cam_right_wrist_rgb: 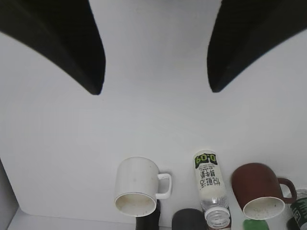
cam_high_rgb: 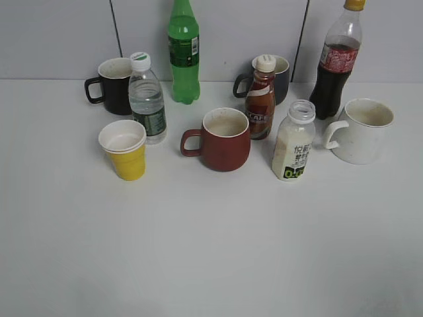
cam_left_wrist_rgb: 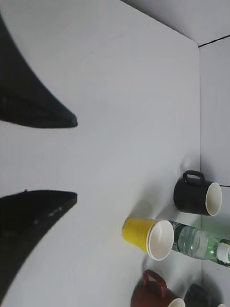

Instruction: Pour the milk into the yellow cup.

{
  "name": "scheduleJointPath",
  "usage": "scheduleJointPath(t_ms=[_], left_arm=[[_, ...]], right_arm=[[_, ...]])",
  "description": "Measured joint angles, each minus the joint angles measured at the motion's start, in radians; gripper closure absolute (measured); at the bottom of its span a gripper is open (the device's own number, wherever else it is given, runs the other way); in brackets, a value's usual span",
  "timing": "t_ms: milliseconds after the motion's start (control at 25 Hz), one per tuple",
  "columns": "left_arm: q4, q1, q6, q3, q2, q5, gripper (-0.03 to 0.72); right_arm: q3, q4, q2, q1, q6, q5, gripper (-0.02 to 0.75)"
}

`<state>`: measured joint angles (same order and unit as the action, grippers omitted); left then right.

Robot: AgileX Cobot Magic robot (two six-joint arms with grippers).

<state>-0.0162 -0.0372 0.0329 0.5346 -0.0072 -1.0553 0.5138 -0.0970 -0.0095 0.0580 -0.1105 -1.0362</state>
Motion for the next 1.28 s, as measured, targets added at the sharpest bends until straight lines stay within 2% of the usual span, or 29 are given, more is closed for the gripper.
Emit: scheduleJointPath(t_ms=[1280], left_arm=[[0.000, 0.000, 0.000, 0.000, 0.000, 0.000, 0.445]], right_arm=[[0.000, 0.000, 0.000, 0.000, 0.000, 0.000, 0.237]])
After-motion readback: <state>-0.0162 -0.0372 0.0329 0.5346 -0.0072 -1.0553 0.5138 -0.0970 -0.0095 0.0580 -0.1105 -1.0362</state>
